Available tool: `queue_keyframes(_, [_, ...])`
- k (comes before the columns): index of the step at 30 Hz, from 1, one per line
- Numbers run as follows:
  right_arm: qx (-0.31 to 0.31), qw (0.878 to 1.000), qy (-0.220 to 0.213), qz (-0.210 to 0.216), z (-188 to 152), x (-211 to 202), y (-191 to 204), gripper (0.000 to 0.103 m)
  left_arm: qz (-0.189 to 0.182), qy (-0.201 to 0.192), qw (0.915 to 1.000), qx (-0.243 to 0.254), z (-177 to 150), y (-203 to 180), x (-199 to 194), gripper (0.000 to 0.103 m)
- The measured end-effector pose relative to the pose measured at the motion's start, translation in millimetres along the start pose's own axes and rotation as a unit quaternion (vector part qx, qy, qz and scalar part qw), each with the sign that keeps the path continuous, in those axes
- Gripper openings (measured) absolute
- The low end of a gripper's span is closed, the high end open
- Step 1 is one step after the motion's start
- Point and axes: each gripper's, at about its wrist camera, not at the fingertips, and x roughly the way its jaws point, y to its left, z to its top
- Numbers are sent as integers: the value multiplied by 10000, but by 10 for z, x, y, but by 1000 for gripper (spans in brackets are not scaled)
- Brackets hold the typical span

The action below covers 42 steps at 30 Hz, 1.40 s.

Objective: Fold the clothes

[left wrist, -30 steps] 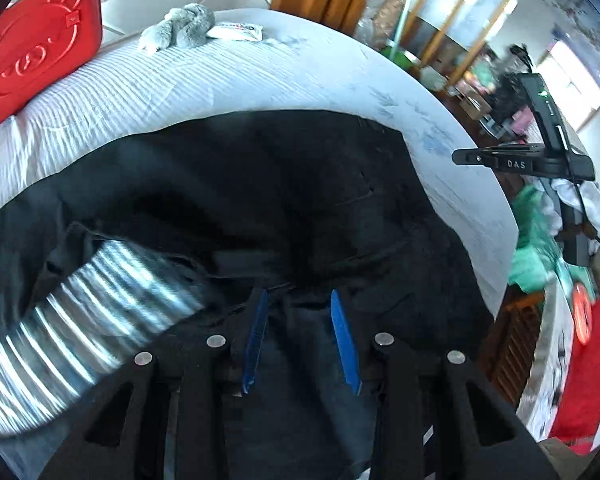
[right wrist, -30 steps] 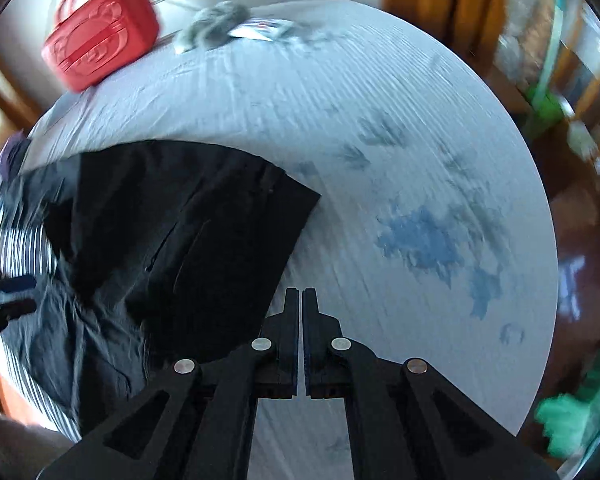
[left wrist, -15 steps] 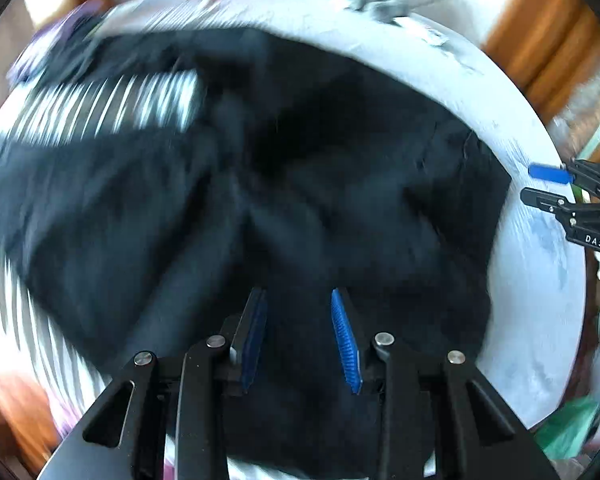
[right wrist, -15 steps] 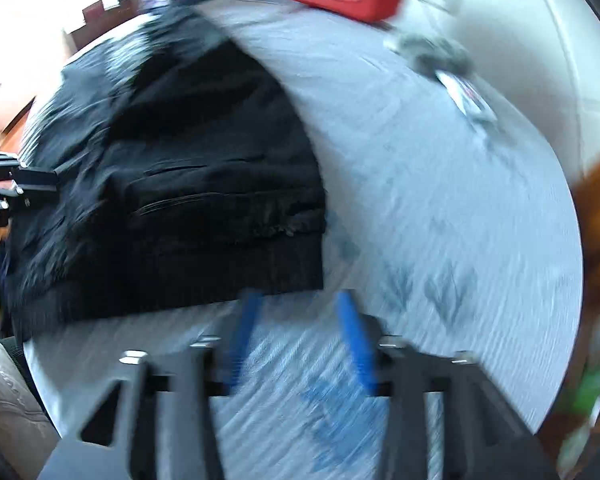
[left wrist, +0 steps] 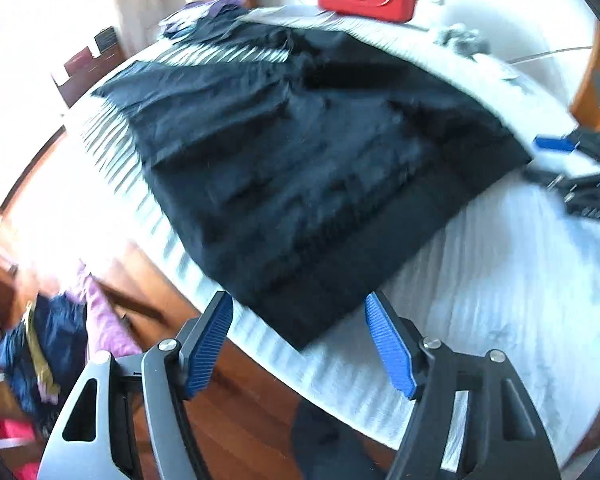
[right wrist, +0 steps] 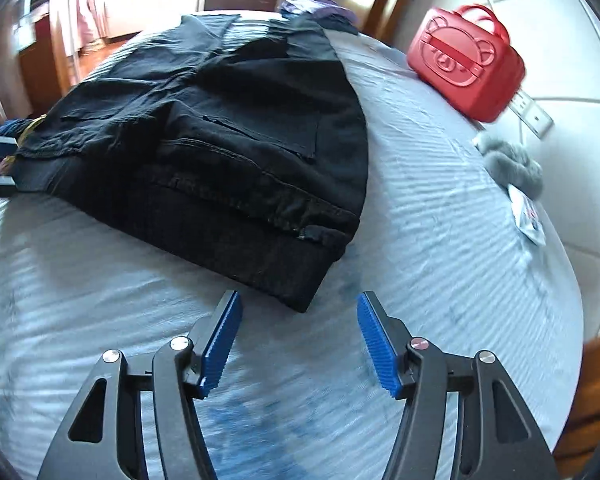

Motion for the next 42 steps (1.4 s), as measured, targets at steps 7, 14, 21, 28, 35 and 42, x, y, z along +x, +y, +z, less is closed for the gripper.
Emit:
queue_keyframes(7, [-163,9993,-300,179,56,59,-44,62,706,-285,9969,-181,115,-107,42,75])
queue_keyframes(14, [-68,9967,-796,108,173,-52,-144,65,1467,-703,9862,307,172,-256,11,75])
queue_keyframes(21, [-193,9980,-391,454,247,198,-116,40,748,-519,9947,-485,350,-43,136,35])
queue_keyframes(28, [188,9960,-181,856,493,260,-242,9,351,-398,9955,-787,517,-50,16,10])
queue_keyframes(35, [227,9954,-567,735,428,-259,-491,7,528,-551,9961,-434,510,-444,-506,10])
queue_keyframes(42, [-146,9965,-714,402,209,-824,-734,6,546,-340,9978,-173,368,-1116,-933,10])
